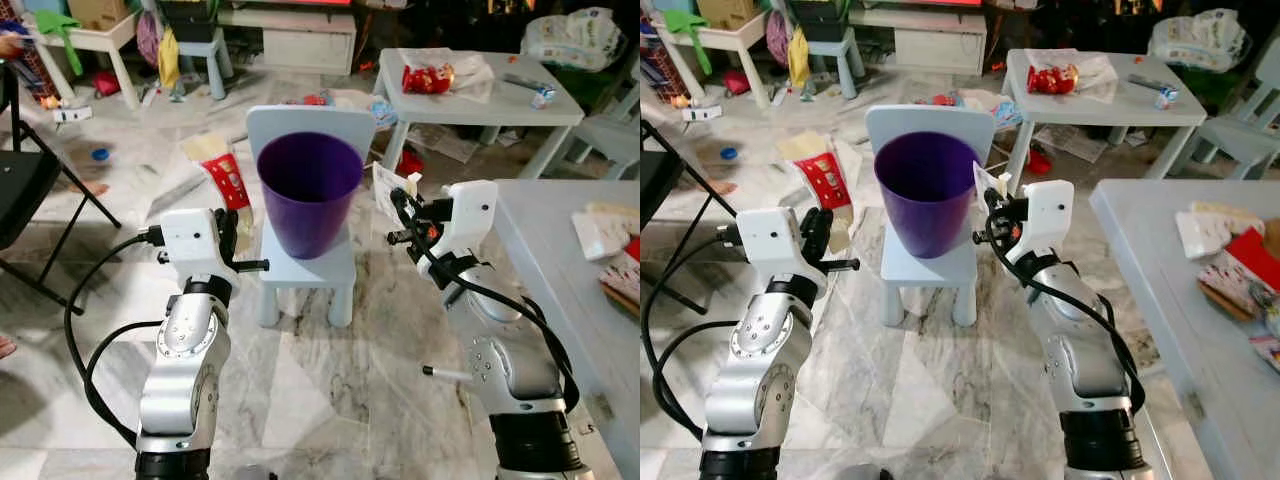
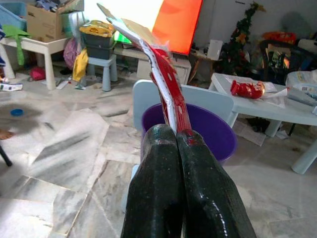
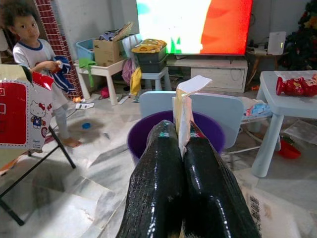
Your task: Picking trash to rubbish bin
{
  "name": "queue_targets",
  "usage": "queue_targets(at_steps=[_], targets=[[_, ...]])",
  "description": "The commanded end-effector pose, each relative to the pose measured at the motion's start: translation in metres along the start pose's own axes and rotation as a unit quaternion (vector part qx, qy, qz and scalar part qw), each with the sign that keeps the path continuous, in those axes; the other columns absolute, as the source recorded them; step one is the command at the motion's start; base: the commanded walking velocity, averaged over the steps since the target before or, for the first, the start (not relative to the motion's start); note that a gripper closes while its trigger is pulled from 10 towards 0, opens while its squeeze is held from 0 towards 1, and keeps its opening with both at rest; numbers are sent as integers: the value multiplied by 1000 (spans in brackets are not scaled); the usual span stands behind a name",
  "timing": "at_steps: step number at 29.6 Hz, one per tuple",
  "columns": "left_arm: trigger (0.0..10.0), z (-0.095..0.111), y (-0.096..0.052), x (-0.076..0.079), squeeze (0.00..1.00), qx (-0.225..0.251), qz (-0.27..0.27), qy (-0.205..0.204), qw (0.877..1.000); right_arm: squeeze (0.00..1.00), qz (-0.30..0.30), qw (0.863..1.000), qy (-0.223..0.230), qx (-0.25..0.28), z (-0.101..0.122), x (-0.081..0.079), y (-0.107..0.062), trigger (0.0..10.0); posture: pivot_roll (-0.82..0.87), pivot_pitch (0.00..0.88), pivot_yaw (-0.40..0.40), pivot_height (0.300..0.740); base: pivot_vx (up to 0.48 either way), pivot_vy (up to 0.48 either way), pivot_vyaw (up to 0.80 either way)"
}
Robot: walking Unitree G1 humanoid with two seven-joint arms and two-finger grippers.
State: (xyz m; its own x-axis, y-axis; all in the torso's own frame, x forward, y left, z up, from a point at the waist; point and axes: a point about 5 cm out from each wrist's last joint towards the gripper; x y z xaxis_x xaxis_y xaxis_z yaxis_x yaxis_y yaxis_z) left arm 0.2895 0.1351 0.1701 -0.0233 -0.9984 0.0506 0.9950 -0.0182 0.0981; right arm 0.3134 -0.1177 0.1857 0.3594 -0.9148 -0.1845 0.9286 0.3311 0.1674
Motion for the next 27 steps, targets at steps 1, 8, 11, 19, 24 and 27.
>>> queue_targets(at_steps=[1,8,11,19,24,27], targets=[[0,0,0,9,0,0,-13,-6,1000,0,-13,1000,-5,4,4,8,-3,0,67,136,-82,740,420,0,0],[0,0,0,10,0,0,-14,-6,1000,0,-12,1000,-5,5,4,8,-3,0,67,136,-81,740,422,0,0],[0,0,0,10,0,0,-14,-7,1000,0,-11,1000,-5,4,3,8,-3,0,67,136,-81,740,424,0,0],[0,-1,0,10,0,-3,-14,-7,1000,0,-10,1000,-6,3,3,8,-3,0,70,136,-81,740,424,0,0],[0,-1,0,10,0,-3,-14,-7,1000,0,-9,1000,-6,3,3,8,-3,0,74,132,-81,740,424,0,0],[0,-1,0,10,0,-3,-14,-6,1000,0,-8,1000,-6,3,3,8,-3,0,75,131,-83,740,423,0,0]])
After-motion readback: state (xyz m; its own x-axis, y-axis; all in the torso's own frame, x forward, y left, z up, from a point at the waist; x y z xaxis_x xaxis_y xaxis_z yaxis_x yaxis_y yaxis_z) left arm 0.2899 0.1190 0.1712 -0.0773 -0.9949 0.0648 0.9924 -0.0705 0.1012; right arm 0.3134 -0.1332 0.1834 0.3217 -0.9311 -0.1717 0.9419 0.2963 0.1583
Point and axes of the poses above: a point about 5 cm out from each wrist's last joint towards the gripper, its own y axis pointing out of the wrist towards the gripper, its own z axis along the axis of the wrist's last joint, x = y × z, and after that the axes turned 4 degrees about y, right-handed
